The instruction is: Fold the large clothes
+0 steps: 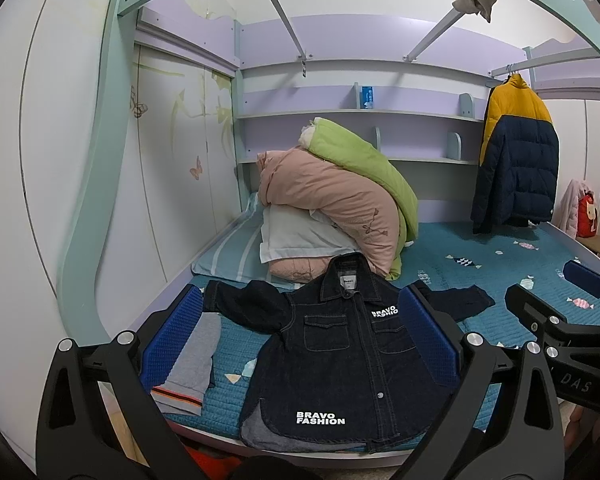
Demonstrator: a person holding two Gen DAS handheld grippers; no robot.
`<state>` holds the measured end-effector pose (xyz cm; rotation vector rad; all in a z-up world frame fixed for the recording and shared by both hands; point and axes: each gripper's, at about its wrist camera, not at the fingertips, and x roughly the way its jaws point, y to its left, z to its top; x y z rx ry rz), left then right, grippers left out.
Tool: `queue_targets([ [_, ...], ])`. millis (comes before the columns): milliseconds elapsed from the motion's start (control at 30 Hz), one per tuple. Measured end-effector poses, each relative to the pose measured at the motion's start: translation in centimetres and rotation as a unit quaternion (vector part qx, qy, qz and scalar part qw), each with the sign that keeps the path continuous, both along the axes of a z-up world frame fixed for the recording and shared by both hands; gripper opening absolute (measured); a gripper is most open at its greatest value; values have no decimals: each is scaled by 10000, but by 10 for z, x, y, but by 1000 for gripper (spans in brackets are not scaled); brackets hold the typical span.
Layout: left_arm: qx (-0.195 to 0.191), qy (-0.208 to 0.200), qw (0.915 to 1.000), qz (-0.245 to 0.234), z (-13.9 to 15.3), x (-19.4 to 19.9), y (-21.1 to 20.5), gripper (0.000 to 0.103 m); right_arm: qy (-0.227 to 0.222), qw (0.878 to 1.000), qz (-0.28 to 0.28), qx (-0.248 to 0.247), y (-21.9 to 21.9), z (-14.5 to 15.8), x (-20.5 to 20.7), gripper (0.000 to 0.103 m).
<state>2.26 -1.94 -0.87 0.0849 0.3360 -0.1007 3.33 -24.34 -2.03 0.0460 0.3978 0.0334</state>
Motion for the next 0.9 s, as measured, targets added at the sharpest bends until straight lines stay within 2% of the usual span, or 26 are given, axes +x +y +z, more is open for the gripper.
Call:
queue_targets([
  [600, -58, 0, 10000, -5, 2, -3, -9, 98, -16, 10000, -30, -60, 3, 6, -5, 96],
  [900, -66, 121, 9999, -10, 0, 7, -16, 98, 96, 9999, -92, -48, 2, 1, 9, 96],
])
